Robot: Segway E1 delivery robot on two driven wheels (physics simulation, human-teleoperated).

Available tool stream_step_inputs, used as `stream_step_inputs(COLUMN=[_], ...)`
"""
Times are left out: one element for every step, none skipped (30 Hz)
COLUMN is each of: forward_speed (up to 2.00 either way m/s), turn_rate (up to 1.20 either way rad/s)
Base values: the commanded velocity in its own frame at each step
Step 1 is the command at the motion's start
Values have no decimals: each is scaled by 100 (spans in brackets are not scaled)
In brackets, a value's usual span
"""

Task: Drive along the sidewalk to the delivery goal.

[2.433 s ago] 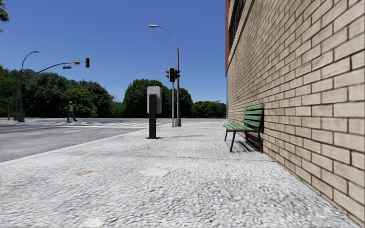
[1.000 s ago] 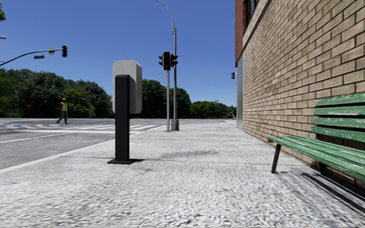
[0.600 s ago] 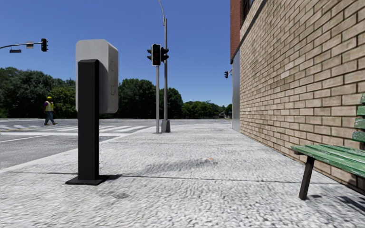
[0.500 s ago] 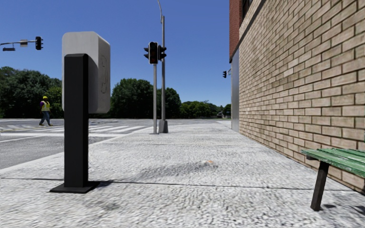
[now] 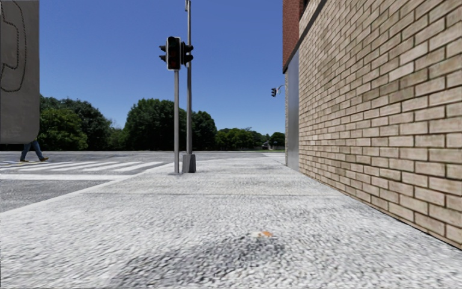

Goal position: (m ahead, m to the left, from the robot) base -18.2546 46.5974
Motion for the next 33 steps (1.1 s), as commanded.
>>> stream_step_inputs(forward_speed=[200,200,200,200,200,200,200,200,200,200,200,200,200,200,200,200,200,200,200,200,200,200,200,200,200,200,200,200,200,200,200,200,200], turn_rate=[-25,-25,-25,-25,-25,-25,-25,-26,-28,-28,-29,-29,-29,-30,-30,-31,-31,-31,-31,-31,-31,-31,-31,-31,-31,-31,-31,-31,-31,-31,-31,-31,-31])
